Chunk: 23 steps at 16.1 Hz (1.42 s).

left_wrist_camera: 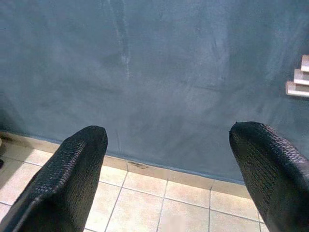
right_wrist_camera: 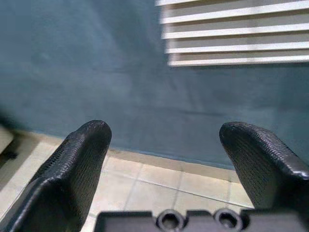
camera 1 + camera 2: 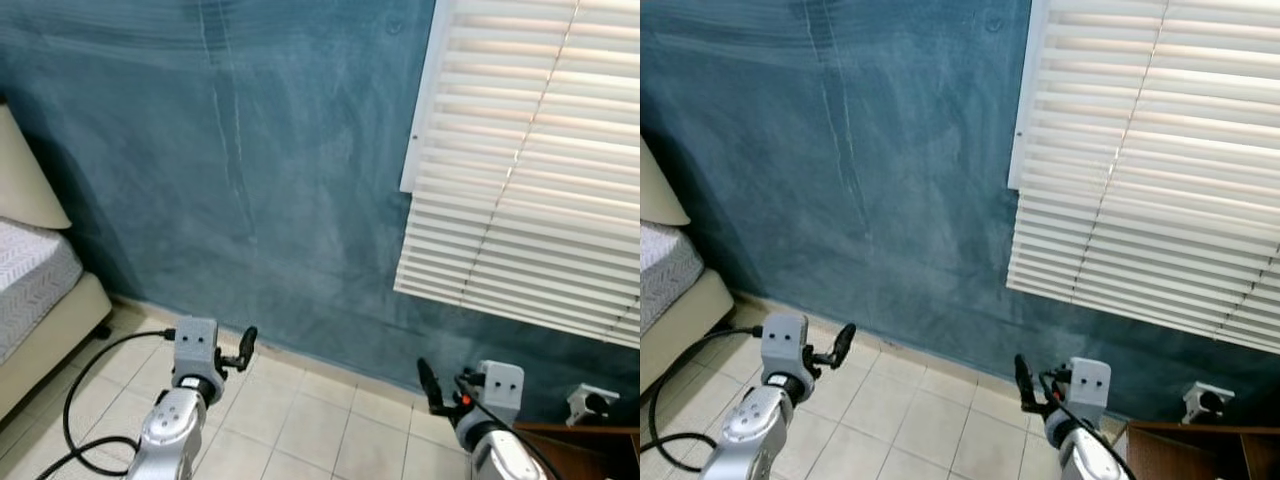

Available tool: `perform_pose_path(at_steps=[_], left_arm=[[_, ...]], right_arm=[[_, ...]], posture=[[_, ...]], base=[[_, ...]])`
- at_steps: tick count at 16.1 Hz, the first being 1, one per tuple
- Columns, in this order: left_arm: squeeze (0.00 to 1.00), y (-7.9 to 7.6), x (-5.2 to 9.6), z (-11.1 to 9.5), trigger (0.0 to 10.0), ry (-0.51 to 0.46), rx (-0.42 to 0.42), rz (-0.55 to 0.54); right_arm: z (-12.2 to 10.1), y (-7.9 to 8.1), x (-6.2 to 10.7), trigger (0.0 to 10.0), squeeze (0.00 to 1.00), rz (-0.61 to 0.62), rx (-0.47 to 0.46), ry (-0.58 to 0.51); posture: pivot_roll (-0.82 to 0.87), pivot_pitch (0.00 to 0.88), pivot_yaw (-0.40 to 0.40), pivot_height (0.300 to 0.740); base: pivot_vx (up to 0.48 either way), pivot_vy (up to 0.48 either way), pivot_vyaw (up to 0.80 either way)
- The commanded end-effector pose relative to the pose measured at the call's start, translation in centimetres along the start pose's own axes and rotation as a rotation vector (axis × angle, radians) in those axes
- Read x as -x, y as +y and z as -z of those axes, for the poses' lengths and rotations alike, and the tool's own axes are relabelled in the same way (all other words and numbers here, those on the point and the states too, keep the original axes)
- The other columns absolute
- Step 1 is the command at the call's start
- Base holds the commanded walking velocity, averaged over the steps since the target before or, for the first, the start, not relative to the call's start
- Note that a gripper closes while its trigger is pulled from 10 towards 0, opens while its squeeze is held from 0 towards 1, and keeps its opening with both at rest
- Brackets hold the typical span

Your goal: Clean up the room

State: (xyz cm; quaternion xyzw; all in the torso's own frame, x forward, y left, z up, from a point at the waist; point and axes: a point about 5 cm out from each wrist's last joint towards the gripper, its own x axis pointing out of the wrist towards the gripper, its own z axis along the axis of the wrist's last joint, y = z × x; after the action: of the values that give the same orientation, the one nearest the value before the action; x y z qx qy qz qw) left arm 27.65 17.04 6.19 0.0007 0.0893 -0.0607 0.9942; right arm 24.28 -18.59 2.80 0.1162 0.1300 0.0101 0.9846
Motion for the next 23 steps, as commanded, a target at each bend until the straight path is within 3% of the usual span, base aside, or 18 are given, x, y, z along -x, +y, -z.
perform_pose_path(at_steps=[1, 5, 9, 13, 17, 18, 19, 23], left_arm=[[0.00, 0.3, 0.4, 0.3, 10.0, 0.000, 0.001, -0.020], [0.00, 0.9, 0.2, 0.7, 10.0, 0.013, -0.027, -0.050], [0.00, 0.4, 0.0, -0.1, 10.0, -0.030, -0.026, -0.049], [0.00, 0.6, 0.1, 0.0, 10.0, -0.033, -0.004, -0.095], [0.00, 1.2, 0.4, 0.1, 10.0, -0.026, -0.051, -0.144], [0.00, 1.2, 0.4, 0.1, 10.0, -0.024, -0.055, -0.147], [0.00, 0.9, 0.5, 0.0, 10.0, -0.036, -0.006, -0.108], [0.00, 1.6, 0.4, -0.4, 10.0, -0.049, -0.023, -0.164]], right_arm=[[-0.5, 0.8, -0.1, 10.0, 0.00, -0.047, 0.023, -0.023], [0.0, 0.4, -0.6, 10.0, 0.00, -0.035, 0.027, 0.006], [-0.1, 0.0, -1.2, 10.0, 0.00, -0.039, 0.050, 0.012], [-0.3, 0.4, -1.7, 10.0, 0.00, -0.064, 0.048, 0.012], [-0.3, 1.0, -2.2, 10.0, 0.00, -0.112, 0.042, 0.020], [-0.3, 1.1, -2.3, 10.0, 0.00, -0.123, 0.040, 0.020], [-0.2, 1.2, -2.4, 10.0, 0.00, -0.141, 0.033, 0.028], [-0.2, 1.6, -2.9, 10.0, 0.00, -0.207, 0.033, 0.039]], posture=[[-0.02, 0.000, 0.002, 0.740], [0.00, 0.000, -0.011, 0.740], [0.02, 0.000, -0.023, 0.740], [0.04, 0.000, -0.038, 0.740], [0.06, 0.000, -0.048, 0.740], [0.06, 0.000, -0.049, 0.740], [0.07, 0.000, -0.058, 0.740], [0.10, 0.000, -0.080, 0.740]], base=[[0.000, 0.000, 0.71], [0.000, 0.000, 0.66], [0.087, 0.083, 0.63], [0.330, 0.349, 0.61], [0.307, 0.368, 0.58], [0.000, 0.000, 0.56], [0.000, 0.000, 0.56], [0.000, 0.000, 0.10]])
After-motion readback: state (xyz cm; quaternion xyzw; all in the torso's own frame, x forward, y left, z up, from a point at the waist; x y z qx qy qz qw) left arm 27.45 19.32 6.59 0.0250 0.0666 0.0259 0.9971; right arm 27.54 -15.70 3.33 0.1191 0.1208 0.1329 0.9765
